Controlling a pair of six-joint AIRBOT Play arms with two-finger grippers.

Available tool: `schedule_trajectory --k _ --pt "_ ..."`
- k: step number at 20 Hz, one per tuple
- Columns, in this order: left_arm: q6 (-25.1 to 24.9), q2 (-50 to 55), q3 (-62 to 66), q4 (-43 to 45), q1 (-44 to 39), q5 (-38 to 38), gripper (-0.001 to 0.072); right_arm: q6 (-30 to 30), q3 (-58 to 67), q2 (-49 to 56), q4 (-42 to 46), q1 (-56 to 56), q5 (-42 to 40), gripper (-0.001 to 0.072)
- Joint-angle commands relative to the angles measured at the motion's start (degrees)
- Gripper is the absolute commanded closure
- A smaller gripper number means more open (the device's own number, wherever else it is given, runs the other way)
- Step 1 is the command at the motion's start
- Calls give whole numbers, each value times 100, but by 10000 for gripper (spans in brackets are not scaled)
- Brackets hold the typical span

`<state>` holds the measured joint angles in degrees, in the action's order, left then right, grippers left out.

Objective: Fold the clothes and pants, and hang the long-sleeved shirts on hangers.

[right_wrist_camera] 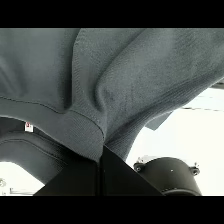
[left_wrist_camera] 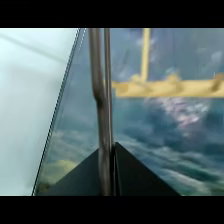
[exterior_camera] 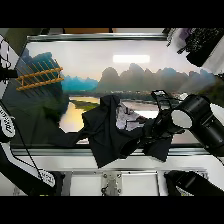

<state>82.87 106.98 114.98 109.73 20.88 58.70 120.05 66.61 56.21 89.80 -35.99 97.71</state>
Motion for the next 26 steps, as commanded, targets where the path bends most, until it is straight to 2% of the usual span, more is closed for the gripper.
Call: schedule_trajectory --k 1,4,5,6,8,10,11,12,14,17,18,20,24,26 --pt "-20 -474 0 24 -354 52 697 0 -2 2 -2 -4 2 695" --pt "-553 -1073 -190 -90 -815 286 697 0 -2 2 -2 -4 2 694" --pt "-929 -1322 -350 -313 -973 367 696 0 -2 2 -2 -4 2 695" --pt "-1510 -1600 -540 -761 -1121 538 696 0 -2 2 -2 -4 2 695" --pt "-3176 -2111 -903 -2114 -1314 1272 696 0 -2 2 -2 -4 2 694" --pt "-4900 -2498 -1246 -3663 -1351 2455 695 0 -2 0 -2 -4 2 694" --pt "-5425 -2640 -1403 -4269 -1335 3014 695 0 -2 2 -2 -4 2 695" --pt "-5630 -2739 -1550 -4824 -1287 3541 695 0 -2 2 -2 -4 2 695" --pt "-5674 -2804 -1757 -5416 -1196 4247 695 0 -2 2 -2 -4 2 694" --pt "-5678 -2824 -2033 -5335 -1191 4321 694 0 -2 2 -2 -4 2 694" --pt "-5912 -2824 -2157 -5412 -1220 4417 695 0 -2 2 -2 -4 2 694" --pt "-6920 -2837 -2496 -5786 -1217 4645 695 0 -2 2 -2 -4 2 694" --pt "-7569 -3073 -3440 -6487 -1027 4636 696 0 -2 2 -2 -4 2 695" --pt "-7606 -3270 -3873 -6474 -920 4636 696 0 -2 2 -2 -4 2 694"
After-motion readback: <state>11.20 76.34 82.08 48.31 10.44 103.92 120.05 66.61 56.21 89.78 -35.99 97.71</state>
